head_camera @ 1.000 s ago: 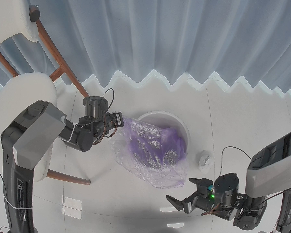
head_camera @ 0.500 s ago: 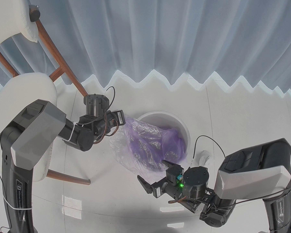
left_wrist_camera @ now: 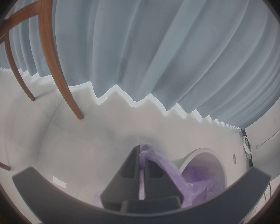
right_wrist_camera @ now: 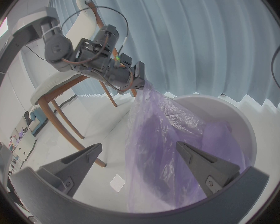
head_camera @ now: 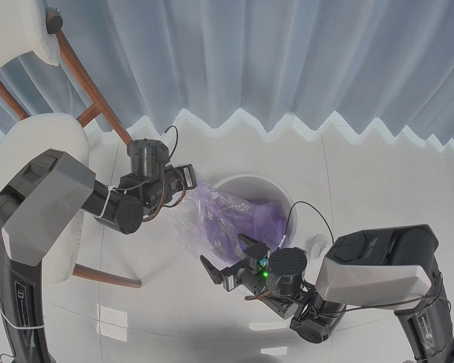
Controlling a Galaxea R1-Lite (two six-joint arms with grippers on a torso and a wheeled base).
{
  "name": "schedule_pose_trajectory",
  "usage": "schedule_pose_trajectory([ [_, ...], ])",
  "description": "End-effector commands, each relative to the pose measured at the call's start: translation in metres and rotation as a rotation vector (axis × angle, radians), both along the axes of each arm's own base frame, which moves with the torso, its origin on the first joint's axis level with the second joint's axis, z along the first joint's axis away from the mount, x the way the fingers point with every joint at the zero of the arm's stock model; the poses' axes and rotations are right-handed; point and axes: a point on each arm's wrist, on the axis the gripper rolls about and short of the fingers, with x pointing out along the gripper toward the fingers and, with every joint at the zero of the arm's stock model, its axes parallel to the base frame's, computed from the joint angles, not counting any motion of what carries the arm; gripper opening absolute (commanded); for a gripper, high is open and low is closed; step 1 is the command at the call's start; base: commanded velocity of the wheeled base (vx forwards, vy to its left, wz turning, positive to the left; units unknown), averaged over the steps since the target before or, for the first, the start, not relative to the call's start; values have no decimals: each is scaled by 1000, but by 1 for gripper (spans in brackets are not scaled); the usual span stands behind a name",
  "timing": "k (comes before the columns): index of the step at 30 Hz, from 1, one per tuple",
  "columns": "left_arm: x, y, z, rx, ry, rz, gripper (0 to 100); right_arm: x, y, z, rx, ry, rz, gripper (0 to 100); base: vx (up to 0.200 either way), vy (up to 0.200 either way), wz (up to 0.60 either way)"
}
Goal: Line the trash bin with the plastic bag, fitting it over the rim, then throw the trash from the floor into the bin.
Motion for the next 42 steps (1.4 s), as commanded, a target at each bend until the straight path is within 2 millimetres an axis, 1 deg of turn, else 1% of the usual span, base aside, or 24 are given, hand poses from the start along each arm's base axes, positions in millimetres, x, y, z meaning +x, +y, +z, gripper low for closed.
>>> schedule_pose_trajectory([
  [1, -9, -2, 13, -7, -22, -12, 0, 22, -1, -13, -4, -12, -21, 100, 0, 0, 0],
  [4, -10, -4, 13, -7, -23, -15, 0, 31, -4, -17, -4, -18, -31, 100, 0, 0, 0],
  [9, -13, -6, 16, -10, -30, -22, 0, 37, -9, -24, -15, -9, -46, 100, 0, 0, 0],
  [11, -16, -5, 23, -16, -44, -22, 0, 40, -8, -24, -10, -16, -47, 100, 0, 0, 0],
  [15, -17, -5, 23, -13, -41, -23, 0, 43, -5, -21, 6, -33, -47, 100, 0, 0, 0],
  [16, -17, -5, 22, -13, -40, -23, 0, 44, -5, -20, 11, -38, -48, 0, 0, 0, 0],
  [22, -16, -5, 22, -13, -40, -22, 0, 43, -4, -5, 41, -64, -42, 0, 0, 0, 0],
  [28, -15, -3, 22, -12, -43, -18, 0, 43, -5, 4, 54, -73, -38, 0, 0, 0, 0],
  [30, -13, -1, 22, -13, -46, -11, 0, 45, -10, 16, 84, -90, -40, 0, 0, 0, 0],
  [31, -13, -1, 22, -13, -46, -11, 0, 45, -10, 16, 84, -90, -40, 0, 0, 0, 0],
  [32, -11, -1, 25, -17, -63, -9, 0, 53, -20, 26, 107, -104, -54, 0, 0, 0, 0],
  [33, -10, -1, 24, -18, -64, -9, 0, 55, -22, 27, 110, -105, -57, 0, 0, 0, 0],
  [34, -9, -2, 24, -24, -75, -11, 0, 63, -33, 36, 128, -118, -63, 0, 0, 0, 0],
  [36, -6, -2, 22, -26, -79, -10, 0, 72, -47, 42, 143, -129, -68, 0, 0, 0, 0],
  [38, -4, -3, 22, -31, -86, -11, 0, 80, -60, 52, 169, -155, -61, 0, 0, 0, 0],
  [39, -4, -3, 22, -31, -86, -11, 0, 81, -61, 52, 171, -155, -61, 0, 0, 0, 0],
  [40, -4, -5, 24, -37, -93, -15, 0, 88, -73, 61, 193, -173, -55, 0, 0, 0, 0],
  [42, -2, -10, 21, -40, -94, -24, 0, 92, -83, 69, 220, -171, -49, 0, 0, 0, 0],
])
